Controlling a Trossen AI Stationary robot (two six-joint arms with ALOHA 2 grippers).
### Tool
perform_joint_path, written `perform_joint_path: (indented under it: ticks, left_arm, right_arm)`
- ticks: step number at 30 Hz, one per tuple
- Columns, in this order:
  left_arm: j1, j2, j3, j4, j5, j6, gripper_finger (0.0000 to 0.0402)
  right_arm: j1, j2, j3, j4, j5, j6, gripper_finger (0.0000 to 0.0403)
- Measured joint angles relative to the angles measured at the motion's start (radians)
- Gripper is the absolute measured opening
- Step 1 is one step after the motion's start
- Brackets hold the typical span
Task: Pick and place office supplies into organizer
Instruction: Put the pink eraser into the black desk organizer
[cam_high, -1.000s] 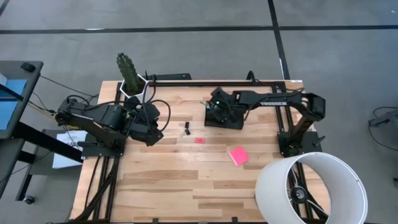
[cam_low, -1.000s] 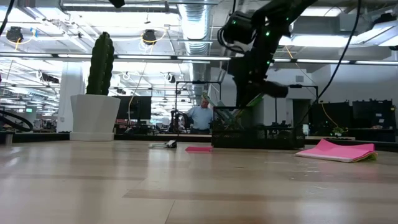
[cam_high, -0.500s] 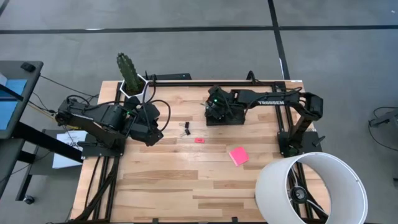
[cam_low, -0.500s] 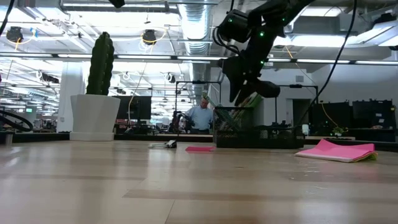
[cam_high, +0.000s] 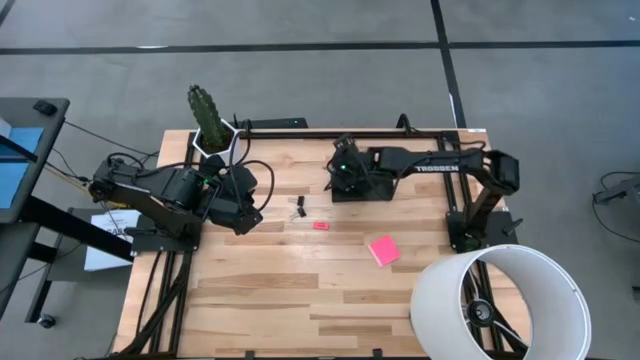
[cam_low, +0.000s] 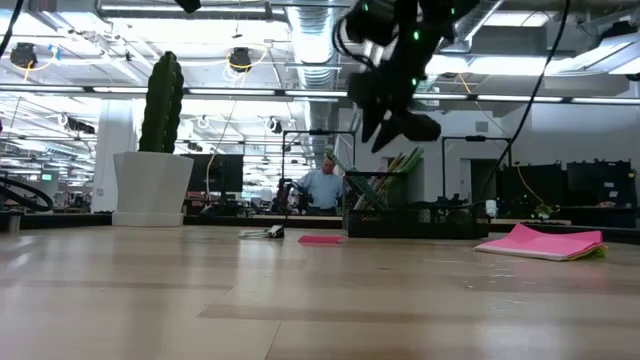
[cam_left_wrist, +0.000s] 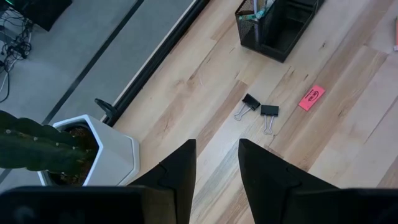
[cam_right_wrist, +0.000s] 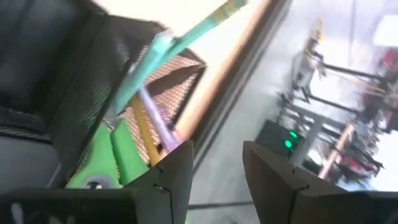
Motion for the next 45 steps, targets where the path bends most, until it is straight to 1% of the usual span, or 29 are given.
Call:
perform_joint_path:
  ticks: [2,4,6,8,9,10,12,13,15,17,18,19,20,21,22,23,25,28,32,36,40,43,45]
  left_arm:
    - [0.0,-0.002,0.0,0.0,-0.005,0.0,0.0114]
    - [-0.001,-0.015,0.0,0.001,-0.01,0.012,0.0114]
    - [-0.001,-0.037,0.0,0.0,-0.012,0.024,0.0114]
    - [-0.001,-0.065,0.0,0.0,-0.021,0.034,0.0114]
    - [-0.001,-0.081,0.0,0.0,-0.028,0.037,0.0114]
    - [-0.001,-0.098,0.0,0.0,-0.037,0.04,0.0114]
    - [-0.002,-0.134,0.0,0.0,-0.057,0.052,0.0114]
    - [-0.004,-0.154,0.0,0.0,-0.066,0.057,0.0114]
    - [-0.008,-0.196,0.0,-0.001,-0.083,0.059,0.0114]
    - [-0.01,-0.237,0.001,0.0,-0.096,0.057,0.0114]
    - [-0.014,-0.256,-0.002,0.001,-0.099,0.052,0.0114]
    - [-0.017,-0.278,-0.013,0.005,-0.106,0.042,0.0114]
    - [-0.02,-0.299,-0.026,0.005,-0.111,0.032,0.0114]
    - [-0.027,-0.317,-0.045,0.012,-0.119,0.025,0.0114]
    - [-0.033,-0.339,-0.072,0.022,-0.124,0.015,0.0114]
    - [-0.041,-0.359,-0.101,0.024,-0.126,0.002,0.0114]
    - [-0.059,-0.397,-0.172,0.036,-0.126,-0.026,0.0114]
    - [-0.077,-0.458,-0.281,0.093,-0.127,-0.037,0.0114]
    - [-0.087,-0.525,-0.401,0.213,-0.129,-0.04,0.0114]
    - [-0.087,-0.575,-0.463,0.293,-0.104,-0.04,0.0114]
    - [-0.087,-0.596,-0.471,0.308,-0.102,-0.039,0.0114]
    - [-0.087,-0.607,-0.471,0.308,-0.112,-0.029,0.0114]
    - [-0.087,-0.608,-0.471,0.308,-0.13,-0.029,0.0114]
  right_arm:
    - [0.03,0.0,0.046,-0.063,0.029,0.049,0.0128]
    - [0.058,0.0,0.106,-0.146,0.023,0.128,0.0121]
    - [0.082,0.0,0.177,-0.242,0.002,0.24,0.0113]
    - [0.098,0.0,0.256,-0.356,-0.058,0.366,0.0106]
    - [0.102,-0.001,0.295,-0.406,-0.114,0.436,0.0102]
    - [0.103,-0.008,0.329,-0.444,-0.186,0.505,0.0098]
    - [0.09,-0.04,0.361,-0.477,-0.396,0.634,0.0091]
    - [0.081,-0.064,0.364,-0.464,-0.53,0.69,0.0088]
    - [0.058,-0.106,0.351,-0.421,-0.842,0.785,0.0081]
    - [0.047,-0.141,0.31,-0.336,-1.141,0.842,0.0076]
    - [0.05,-0.156,0.28,-0.288,-1.254,0.856,0.0075]
    - [0.062,-0.171,0.244,-0.238,-1.342,0.865,0.0073]
    - [0.077,-0.183,0.205,-0.194,-1.386,0.874,0.0072]
    - [0.095,-0.191,0.165,-0.164,-1.39,0.878,0.0071]
    - [0.115,-0.198,0.12,-0.134,-1.37,0.883,0.0071]
    - [0.134,-0.202,0.074,-0.111,-1.323,0.898,0.007]
    - [0.168,-0.205,-0.022,-0.037,-1.192,0.954,0.007]
    - [0.206,-0.203,-0.149,0.134,-0.994,1.038,0.007]
    - [0.24,-0.203,-0.3,0.48,-0.818,1.085,0.007]
    - [0.254,-0.205,-0.452,0.809,-0.725,1.181,0.007]
    - [0.26,-0.205,-0.646,1.099,-0.642,1.285,0.007]
    - [0.267,-0.204,-0.786,1.289,-0.573,1.299,0.007]
    - [0.266,-0.204,-0.852,1.39,-0.544,1.265,0.007]
